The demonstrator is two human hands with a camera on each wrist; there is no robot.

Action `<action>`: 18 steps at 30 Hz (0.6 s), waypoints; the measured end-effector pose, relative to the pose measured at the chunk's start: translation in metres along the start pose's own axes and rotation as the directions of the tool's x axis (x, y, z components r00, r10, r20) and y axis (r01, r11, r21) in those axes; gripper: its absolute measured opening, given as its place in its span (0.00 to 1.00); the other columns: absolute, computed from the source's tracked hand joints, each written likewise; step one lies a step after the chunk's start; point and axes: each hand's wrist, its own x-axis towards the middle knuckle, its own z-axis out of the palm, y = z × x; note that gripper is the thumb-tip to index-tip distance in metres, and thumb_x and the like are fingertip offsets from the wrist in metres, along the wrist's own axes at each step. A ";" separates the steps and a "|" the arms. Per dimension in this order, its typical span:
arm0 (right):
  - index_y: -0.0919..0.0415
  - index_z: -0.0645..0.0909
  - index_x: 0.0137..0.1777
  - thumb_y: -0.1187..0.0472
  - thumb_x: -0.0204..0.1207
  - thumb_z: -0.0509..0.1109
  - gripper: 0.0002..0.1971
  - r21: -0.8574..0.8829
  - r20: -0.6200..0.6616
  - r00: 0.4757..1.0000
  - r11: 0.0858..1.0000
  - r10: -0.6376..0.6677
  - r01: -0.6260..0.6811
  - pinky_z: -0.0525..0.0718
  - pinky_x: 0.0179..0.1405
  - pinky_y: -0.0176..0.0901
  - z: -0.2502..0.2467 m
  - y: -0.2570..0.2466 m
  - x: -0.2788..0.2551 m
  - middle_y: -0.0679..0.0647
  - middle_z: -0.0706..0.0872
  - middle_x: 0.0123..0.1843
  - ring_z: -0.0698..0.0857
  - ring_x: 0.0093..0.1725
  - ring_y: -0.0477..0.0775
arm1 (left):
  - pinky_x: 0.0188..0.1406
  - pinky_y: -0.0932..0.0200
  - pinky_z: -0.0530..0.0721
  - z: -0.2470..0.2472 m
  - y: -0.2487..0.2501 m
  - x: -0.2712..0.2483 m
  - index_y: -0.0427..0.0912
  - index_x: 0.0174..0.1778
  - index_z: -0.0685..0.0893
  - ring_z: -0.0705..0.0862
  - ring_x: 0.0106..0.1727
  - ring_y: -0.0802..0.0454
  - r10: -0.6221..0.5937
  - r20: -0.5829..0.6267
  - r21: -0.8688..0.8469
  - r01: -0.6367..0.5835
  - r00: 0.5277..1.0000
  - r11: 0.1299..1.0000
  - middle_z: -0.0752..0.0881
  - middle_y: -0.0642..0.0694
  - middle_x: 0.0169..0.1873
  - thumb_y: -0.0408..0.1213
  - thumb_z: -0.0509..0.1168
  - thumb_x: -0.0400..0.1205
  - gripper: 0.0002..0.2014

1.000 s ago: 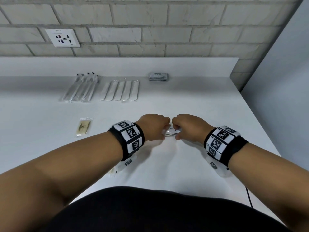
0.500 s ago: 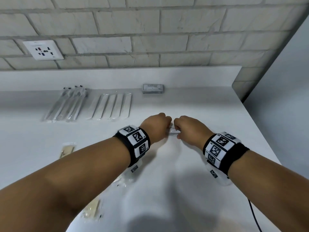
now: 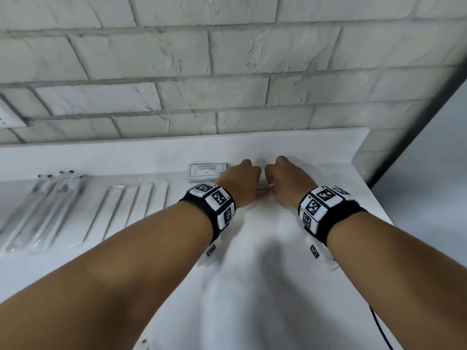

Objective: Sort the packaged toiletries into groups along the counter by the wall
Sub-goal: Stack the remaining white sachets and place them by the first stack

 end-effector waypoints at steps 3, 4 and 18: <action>0.62 0.79 0.49 0.66 0.72 0.68 0.07 0.017 -0.018 1.000 1.000 0.016 -0.016 0.82 0.42 0.51 0.000 0.007 0.023 0.62 0.75 0.54 0.84 0.42 0.66 | 0.42 0.51 0.77 -0.003 0.001 0.015 0.41 0.62 0.77 0.83 0.52 0.38 -0.017 -0.010 -0.003 0.017 1.000 1.000 0.74 0.41 0.57 0.43 0.66 0.80 0.16; 0.62 0.79 0.51 0.65 0.72 0.69 0.08 0.021 -0.027 0.999 1.000 0.020 -0.020 0.83 0.44 0.51 0.001 0.009 0.030 0.63 0.75 0.55 0.84 0.44 0.66 | 0.42 0.51 0.77 -0.003 0.001 0.020 0.41 0.65 0.76 0.83 0.54 0.36 -0.034 -0.018 -0.006 0.034 0.999 0.999 0.74 0.40 0.59 0.36 0.64 0.81 0.17; 0.64 0.82 0.53 0.65 0.72 0.73 0.11 0.027 -0.075 0.997 0.999 0.027 -0.025 0.79 0.47 0.48 -0.001 0.009 0.042 0.63 0.88 0.52 0.85 0.54 0.66 | 0.56 0.52 0.77 -0.017 0.001 0.020 0.44 0.71 0.77 0.81 0.62 0.35 -0.047 -0.066 -0.082 0.041 0.997 0.996 0.78 0.37 0.65 0.30 0.56 0.84 0.19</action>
